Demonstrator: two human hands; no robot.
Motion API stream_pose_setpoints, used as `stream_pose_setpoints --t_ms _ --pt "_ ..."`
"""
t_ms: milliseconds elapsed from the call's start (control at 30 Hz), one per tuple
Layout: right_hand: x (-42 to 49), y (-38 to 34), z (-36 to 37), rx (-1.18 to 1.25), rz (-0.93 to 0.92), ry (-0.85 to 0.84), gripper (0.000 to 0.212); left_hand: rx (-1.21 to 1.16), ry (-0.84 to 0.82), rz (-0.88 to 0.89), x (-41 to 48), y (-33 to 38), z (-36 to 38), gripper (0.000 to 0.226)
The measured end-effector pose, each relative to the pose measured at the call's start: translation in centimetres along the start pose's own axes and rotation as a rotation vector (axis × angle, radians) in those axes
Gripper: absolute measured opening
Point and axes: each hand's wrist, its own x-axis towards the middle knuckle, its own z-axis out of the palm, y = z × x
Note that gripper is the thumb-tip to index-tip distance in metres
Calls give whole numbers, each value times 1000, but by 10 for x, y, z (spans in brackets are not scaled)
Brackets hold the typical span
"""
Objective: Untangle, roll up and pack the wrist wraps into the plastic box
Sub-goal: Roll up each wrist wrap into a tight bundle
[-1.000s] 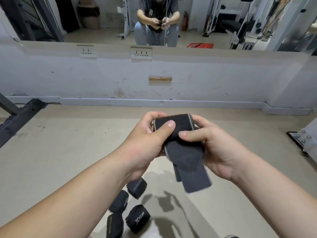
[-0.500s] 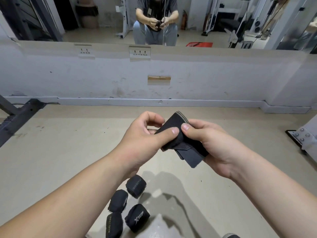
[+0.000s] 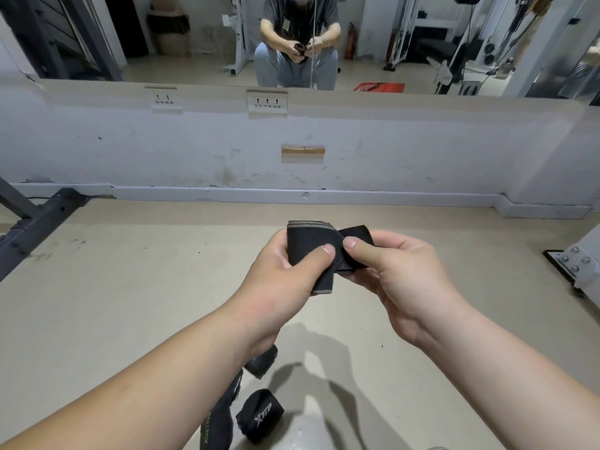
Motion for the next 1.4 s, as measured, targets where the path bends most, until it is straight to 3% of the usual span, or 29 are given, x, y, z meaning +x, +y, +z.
stream_pose_setpoints --t_ms 300,400,500,567,633,700,767,867,967,1233,1400 --pt "-19 8 18 -328 -225 -53 28 71 62 52 -4 -9 12 22" --pt "-33 12 26 -468 -276 -142 39 -46 42 -12 -2 -10 11 39" --pt "-35 22 29 -405 -249 -234 45 -200 29 -61 -1 -8 9 53" --pt "-29 31 28 -364 -171 -259 59 -215 27 -82 -1 -9 8 58" --pt "-27 42 28 -477 -196 -297 70 -185 27 -106 -2 -12 8 57" --pt "-24 51 25 -499 -240 -331 61 -243 55 -133 -2 -14 6 46" --pt "-20 44 21 -279 -134 -278 43 -329 92 -159 -1 -11 4 38" --pt "-8 30 9 -88 -118 -186 28 -270 68 -156 2 -8 -2 32" --pt "1 21 0 -87 -130 -87 12 -203 -1 -155 0 -9 -1 35" --pt "16 23 -12 -167 24 -155 20 -109 -85 -101 -2 -10 8 42" --pt "18 25 -20 -319 139 -292 21 -137 -150 -132 -2 -10 2 47"
